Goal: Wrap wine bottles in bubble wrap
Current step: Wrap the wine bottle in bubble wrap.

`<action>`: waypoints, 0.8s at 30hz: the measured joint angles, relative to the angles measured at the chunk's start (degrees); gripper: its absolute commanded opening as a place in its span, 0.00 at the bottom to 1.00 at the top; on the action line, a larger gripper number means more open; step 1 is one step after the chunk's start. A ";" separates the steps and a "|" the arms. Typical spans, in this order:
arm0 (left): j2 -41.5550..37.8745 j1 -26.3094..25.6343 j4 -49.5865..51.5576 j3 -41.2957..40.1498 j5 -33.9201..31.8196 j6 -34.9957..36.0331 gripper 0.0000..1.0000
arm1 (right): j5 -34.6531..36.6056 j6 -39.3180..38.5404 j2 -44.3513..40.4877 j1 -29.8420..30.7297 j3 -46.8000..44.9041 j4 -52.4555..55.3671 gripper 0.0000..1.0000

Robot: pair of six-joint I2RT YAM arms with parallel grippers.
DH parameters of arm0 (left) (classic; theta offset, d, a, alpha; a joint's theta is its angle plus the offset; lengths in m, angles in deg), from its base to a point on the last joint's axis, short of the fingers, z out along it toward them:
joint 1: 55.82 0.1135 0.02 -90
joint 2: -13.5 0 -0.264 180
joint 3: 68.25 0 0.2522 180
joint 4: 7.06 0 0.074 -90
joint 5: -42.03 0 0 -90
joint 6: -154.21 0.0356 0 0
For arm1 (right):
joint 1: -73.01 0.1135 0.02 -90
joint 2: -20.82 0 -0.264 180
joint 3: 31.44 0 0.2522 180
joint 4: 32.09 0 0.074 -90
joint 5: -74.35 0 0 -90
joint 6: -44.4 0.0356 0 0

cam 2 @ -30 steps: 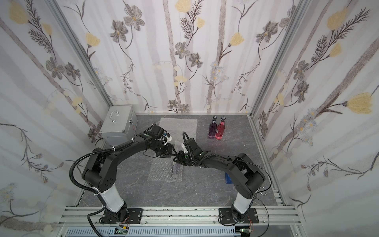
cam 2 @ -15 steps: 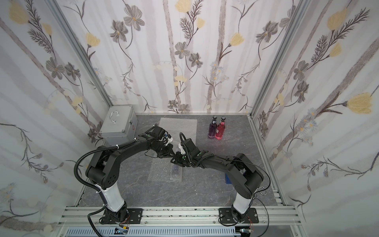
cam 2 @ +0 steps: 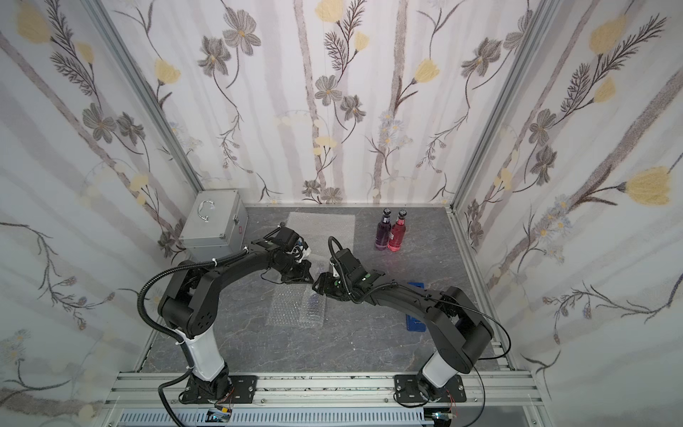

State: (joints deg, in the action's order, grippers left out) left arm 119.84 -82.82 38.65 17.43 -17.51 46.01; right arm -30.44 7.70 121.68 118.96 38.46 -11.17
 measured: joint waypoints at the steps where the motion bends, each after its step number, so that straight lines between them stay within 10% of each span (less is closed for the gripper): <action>1: 0.20 0.00 0.04 0.17 -0.02 0.04 0.00 | 0.39 0.00 0.42 0.02 0.26 0.33 0.66; 16: 1.75 0.63 0.55 0.68 -1.88 0.17 0.04 | 2.80 0.22 10.14 2.10 7.32 2.51 0.61; 24: 1.79 1.14 1.01 0.68 -2.73 0.02 0.35 | 2.64 0.70 13.81 2.36 9.64 4.96 0.55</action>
State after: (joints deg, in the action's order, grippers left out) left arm 121.64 -81.69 39.65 18.11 -20.24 46.04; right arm -27.79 8.40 135.49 121.32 48.10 -6.21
